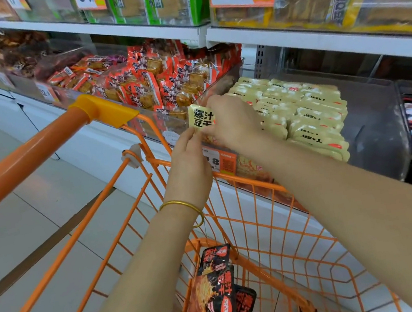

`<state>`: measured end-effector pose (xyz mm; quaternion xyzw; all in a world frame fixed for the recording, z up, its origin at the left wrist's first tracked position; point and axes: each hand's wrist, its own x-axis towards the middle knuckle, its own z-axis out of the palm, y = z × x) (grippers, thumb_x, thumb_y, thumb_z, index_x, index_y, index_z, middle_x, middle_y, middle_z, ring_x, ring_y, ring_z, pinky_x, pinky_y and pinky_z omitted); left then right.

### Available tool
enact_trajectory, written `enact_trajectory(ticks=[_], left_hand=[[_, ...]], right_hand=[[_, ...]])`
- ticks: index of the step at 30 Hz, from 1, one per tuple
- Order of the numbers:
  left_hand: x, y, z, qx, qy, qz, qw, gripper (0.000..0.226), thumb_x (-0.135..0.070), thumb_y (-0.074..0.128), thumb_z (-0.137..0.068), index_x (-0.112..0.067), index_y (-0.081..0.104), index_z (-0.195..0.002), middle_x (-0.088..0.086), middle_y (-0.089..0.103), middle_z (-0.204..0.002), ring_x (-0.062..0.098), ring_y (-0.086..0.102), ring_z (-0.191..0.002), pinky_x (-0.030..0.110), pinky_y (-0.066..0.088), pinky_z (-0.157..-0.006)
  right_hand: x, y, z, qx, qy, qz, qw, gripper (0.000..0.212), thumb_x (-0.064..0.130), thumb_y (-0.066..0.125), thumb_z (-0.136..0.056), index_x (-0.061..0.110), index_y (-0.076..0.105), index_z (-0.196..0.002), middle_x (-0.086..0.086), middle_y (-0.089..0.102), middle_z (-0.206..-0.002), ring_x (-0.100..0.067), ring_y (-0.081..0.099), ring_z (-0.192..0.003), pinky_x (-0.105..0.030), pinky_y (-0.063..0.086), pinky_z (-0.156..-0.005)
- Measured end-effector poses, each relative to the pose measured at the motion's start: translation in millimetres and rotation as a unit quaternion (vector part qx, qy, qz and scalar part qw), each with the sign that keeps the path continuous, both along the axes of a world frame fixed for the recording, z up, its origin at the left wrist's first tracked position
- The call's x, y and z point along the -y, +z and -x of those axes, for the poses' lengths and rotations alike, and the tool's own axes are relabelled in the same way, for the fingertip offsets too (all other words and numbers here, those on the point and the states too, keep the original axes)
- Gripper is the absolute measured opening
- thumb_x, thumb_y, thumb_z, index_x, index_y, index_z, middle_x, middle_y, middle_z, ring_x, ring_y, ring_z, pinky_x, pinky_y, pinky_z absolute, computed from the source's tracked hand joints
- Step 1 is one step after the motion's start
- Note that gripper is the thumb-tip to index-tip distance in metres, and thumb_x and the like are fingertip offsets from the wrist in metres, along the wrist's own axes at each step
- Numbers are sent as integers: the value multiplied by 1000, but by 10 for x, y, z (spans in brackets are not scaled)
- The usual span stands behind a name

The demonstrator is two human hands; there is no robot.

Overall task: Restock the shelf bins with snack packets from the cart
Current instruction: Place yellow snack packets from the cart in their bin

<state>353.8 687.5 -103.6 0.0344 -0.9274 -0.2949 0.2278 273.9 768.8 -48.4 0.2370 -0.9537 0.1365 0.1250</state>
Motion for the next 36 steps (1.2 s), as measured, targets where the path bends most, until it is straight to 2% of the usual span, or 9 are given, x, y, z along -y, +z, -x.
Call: enact_trajectory(ticks=[5, 9, 13, 16, 20, 28, 29, 32, 36], left_hand=[[7, -12, 28, -7, -2, 12, 1000, 54, 10, 41, -90, -2, 34, -141, 10, 24, -151, 21, 20, -140, 17, 12, -109], [7, -36, 58, -15, 0, 6, 1000, 54, 10, 40, -89, 0, 32, -141, 12, 23, -151, 21, 19, -141, 14, 10, -108], [-11, -33, 70, -25, -6, -3, 1000, 55, 12, 39, -87, 1, 30, -141, 15, 22, -150, 23, 18, -141, 6, 3, -104], [-11, -20, 93, -26, -15, -10, 1000, 57, 13, 40, -87, 4, 27, -141, 18, 23, -149, 25, 17, -141, 3, -1, -102], [-27, -18, 112, -15, -14, -9, 1000, 57, 11, 41, -87, 5, 28, -141, 18, 24, -149, 27, 19, -140, 11, 5, -106], [-19, -10, 92, -31, -8, -9, 999, 42, 15, 42, -82, 7, 46, -124, 20, 38, -133, 31, 39, -122, 17, 21, -99], [-21, -12, 84, -32, -7, -6, 999, 41, 15, 42, -82, 7, 46, -123, 20, 38, -132, 31, 39, -121, 18, 22, -97], [-14, -18, 93, -40, -10, -2, 999, 40, 16, 41, -81, 7, 48, -119, 20, 40, -129, 31, 41, -117, 15, 23, -92], [-29, -25, 110, -41, -8, -14, 999, 38, 18, 40, -78, 6, 49, -113, 21, 42, -122, 31, 42, -110, 14, 24, -86]], right_hand=[[-66, 151, 93, 55, 24, -26, 998, 19, 21, 68, -86, 6, 57, -87, -7, 56, -83, -22, 54, -75, -28, 35, -56], [-47, 225, 148, 84, 29, -64, 994, 44, 19, 69, -85, 11, 35, -59, -2, 37, -61, -14, 35, -51, -26, 23, -45], [119, 154, 164, 28, 18, -111, 993, 38, 5, 65, -84, 13, 40, -57, -3, 40, -59, -25, 48, -61, -28, 31, -48], [186, 100, 104, -25, 14, -121, 992, 30, -3, 53, -85, 12, 41, -62, -1, 38, -62, -29, 50, -74, -34, 36, -64], [142, 39, 51, -59, 9, -128, 990, 20, 1, 50, -86, 19, 50, -77, -5, 60, -91, -29, 53, -103, -37, 35, -87], [71, -11, 46, -79, 7, -151, 985, 12, 17, 60, -87, 19, 53, -77, -4, 65, -95, -27, 54, -101, -36, 32, -90], [24, 3, 47, -74, 12, -143, 987, 9, 24, 61, -88, 18, 57, -82, -4, 66, -97, -27, 55, -102, -37, 32, -91], [-104, 18, 55, -50, 2, -110, 993, 26, 37, 62, -89, 18, 65, -106, -4, 65, -104, -28, 52, -110, -39, 33, -95], [-14, -29, 45, -70, -15, -93, 993, 18, 20, 64, -88, 19, 66, -106, -5, 67, -103, -28, 55, -107, -36, 34, -92]])
